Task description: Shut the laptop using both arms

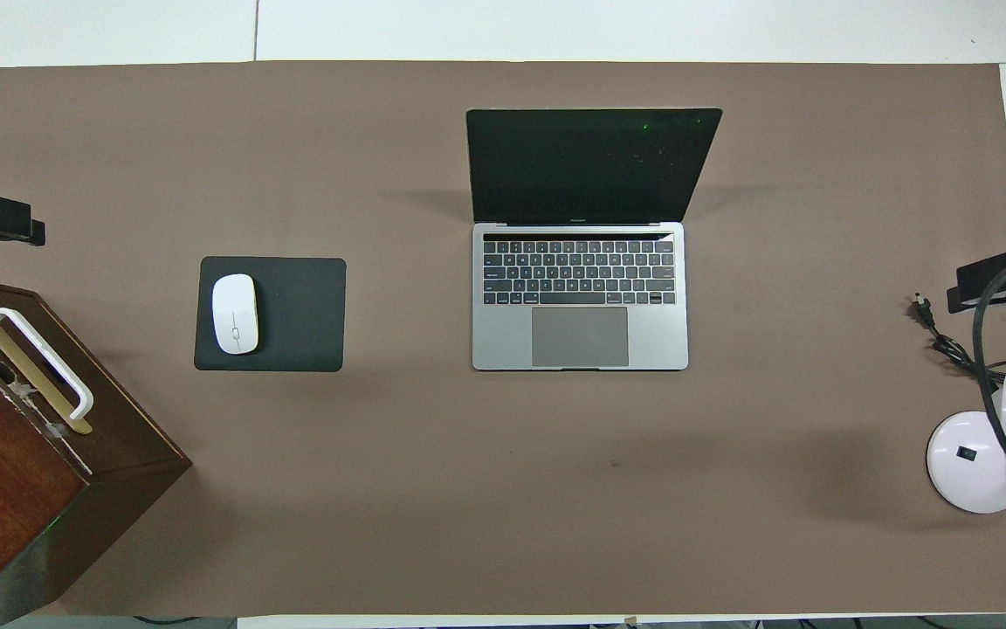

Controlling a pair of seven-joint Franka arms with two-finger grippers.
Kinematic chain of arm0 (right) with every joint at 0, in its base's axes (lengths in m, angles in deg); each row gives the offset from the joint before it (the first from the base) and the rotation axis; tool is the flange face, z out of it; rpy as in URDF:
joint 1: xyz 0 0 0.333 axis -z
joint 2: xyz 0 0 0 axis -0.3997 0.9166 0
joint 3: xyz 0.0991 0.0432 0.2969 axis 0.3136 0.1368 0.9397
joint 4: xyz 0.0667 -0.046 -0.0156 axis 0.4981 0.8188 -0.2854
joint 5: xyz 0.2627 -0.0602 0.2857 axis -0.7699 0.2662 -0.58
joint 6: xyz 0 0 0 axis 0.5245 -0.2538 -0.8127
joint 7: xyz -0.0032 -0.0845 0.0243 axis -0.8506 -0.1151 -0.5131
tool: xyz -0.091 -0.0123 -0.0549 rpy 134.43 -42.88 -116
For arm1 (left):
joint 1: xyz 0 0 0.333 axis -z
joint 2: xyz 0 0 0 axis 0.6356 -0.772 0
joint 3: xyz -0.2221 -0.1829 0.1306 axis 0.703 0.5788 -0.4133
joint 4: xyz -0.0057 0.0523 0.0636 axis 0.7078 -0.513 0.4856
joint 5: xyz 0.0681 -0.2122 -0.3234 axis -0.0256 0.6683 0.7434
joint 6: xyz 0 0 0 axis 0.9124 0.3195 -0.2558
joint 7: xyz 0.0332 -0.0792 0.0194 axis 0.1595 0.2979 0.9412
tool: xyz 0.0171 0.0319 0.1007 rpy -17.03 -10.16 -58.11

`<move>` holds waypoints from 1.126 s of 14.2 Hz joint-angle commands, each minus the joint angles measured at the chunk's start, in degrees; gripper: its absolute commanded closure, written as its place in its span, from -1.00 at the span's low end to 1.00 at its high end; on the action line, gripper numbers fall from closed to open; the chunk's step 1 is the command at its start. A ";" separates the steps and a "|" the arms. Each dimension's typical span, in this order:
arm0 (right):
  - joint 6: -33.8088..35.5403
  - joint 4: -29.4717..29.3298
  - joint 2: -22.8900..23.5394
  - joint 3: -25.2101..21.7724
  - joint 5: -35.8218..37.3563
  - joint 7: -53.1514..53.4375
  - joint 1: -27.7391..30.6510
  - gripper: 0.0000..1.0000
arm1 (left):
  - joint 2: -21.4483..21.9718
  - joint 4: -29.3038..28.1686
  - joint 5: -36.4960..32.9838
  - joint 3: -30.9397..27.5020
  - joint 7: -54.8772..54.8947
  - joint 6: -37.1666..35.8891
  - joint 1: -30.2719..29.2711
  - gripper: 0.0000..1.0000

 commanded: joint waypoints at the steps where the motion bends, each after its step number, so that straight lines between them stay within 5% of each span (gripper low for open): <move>1: -2.34 1.62 -1.11 0.23 -1.21 -1.79 0.89 -1.00 | 0.15 -0.44 -1.09 -0.02 -0.09 0.92 0.24 -1.00; 11: -4.87 1.19 -0.59 0.32 -0.42 -1.79 0.89 -1.00 | 0.24 -0.61 -1.09 0.06 -0.01 1.27 0.24 -1.00; 16: -12.36 -5.29 6.25 0.32 1.42 -1.97 1.15 -0.70 | 0.15 -0.61 -1.09 0.06 0.08 2.41 0.33 -1.00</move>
